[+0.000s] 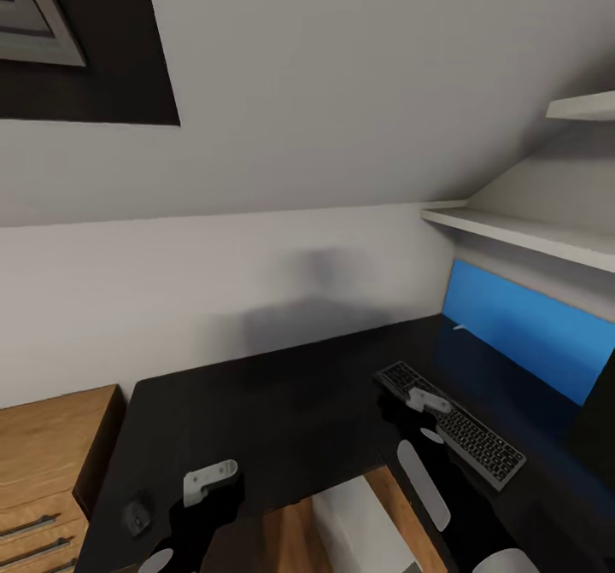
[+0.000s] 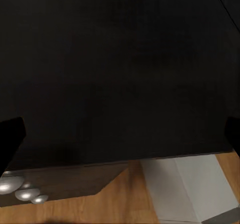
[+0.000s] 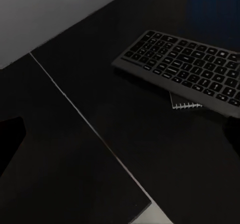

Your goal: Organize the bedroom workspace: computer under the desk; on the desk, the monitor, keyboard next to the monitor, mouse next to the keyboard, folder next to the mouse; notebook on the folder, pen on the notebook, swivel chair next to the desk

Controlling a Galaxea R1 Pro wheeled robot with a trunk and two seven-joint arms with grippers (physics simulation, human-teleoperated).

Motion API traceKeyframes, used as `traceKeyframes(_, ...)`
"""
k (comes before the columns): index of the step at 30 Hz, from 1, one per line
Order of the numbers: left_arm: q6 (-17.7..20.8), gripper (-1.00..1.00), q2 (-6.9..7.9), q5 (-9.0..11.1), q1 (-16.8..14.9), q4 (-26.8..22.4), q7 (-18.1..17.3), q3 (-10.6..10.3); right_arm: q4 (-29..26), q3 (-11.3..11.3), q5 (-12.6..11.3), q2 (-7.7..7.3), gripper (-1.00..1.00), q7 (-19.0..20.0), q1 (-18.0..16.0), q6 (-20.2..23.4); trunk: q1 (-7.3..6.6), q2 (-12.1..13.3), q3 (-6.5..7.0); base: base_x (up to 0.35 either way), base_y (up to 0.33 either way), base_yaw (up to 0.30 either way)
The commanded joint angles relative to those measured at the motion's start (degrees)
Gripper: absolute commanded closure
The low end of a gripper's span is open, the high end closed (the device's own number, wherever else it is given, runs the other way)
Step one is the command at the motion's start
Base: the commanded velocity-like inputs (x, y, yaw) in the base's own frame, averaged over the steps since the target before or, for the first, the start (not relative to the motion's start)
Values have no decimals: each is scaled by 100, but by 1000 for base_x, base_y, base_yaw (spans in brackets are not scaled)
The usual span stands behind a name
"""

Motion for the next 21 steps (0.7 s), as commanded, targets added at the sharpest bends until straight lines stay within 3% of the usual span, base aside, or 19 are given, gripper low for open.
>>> traceKeyframes(1, 15, -100, 0, 61, 1, -8, 49, -6, -7, 13, -26, -1, -100, -40, -1, 21, 5, -3, -1, 198, 0, -15)
traceKeyframes(16, 24, -100, 0, 61, 1, -9, 49, 3, -25, 41, -30, 18, -100, -44, -1, 12, 5, -3, -1, 22, 0, -2)
traceKeyframes(21, 31, -100, 0, 61, 1, -9, 49, 136, -25, 39, -30, 10, -100, -36, -1, 12, 5, -3, 18, 0, 0, -228)
